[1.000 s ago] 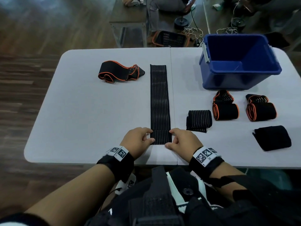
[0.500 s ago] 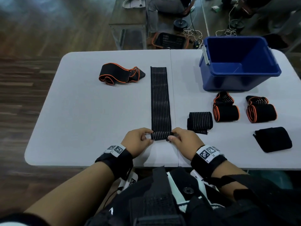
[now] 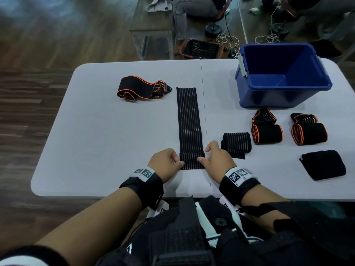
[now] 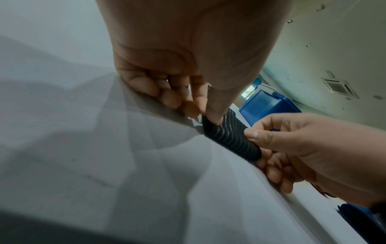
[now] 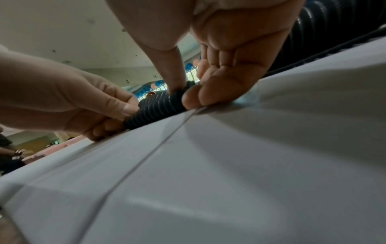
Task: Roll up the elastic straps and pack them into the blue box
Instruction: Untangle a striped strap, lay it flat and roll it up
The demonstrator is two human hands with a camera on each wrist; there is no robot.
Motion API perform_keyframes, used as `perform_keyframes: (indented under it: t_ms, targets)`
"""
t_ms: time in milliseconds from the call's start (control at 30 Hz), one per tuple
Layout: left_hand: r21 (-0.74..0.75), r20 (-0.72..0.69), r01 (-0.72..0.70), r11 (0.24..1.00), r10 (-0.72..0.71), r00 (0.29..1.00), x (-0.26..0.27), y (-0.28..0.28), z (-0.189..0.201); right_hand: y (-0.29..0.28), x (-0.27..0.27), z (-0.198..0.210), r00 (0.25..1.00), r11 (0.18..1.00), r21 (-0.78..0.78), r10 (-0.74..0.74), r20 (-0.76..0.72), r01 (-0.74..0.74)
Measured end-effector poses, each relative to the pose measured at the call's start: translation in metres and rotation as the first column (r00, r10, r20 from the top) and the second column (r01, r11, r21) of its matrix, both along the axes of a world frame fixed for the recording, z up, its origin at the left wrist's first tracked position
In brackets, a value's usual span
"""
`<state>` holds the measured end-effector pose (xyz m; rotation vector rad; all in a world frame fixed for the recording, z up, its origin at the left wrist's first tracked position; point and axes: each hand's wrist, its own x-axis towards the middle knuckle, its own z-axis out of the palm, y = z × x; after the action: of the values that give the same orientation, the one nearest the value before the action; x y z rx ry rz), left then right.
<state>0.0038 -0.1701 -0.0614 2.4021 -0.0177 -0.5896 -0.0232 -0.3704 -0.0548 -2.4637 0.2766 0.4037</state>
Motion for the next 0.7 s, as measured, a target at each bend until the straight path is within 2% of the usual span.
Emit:
perform_keyframes:
  t_ms: [233, 300, 567, 700]
  targets:
    - [-0.050, 0.132, 0.029, 0.998, -0.022, 0.991, -0.004, 0.002, 0.002, 0.000, -0.007, 0.000, 0.996, 0.996, 0.014, 0.086, -0.003, -0.086]
    - [-0.061, 0.138, 0.047, 0.997, -0.038, 0.990, -0.006, 0.004, 0.002, 0.000, -0.010, 0.003, 0.992, 0.992, 0.030, 0.123, -0.032, -0.122]
    - [0.067, 0.120, 0.259, 0.963, -0.266, 0.957, -0.001, 0.009, 0.000, 0.002, -0.014, 0.007, 0.977, 0.975, -0.060, 0.211, -0.024, -0.212]
    - [0.041, 0.146, 0.231, 0.972, -0.235, 0.961, 0.001, 0.012, -0.003, -0.001, -0.014, 0.010, 0.982, 0.982, -0.006, 0.187, -0.005, -0.187]
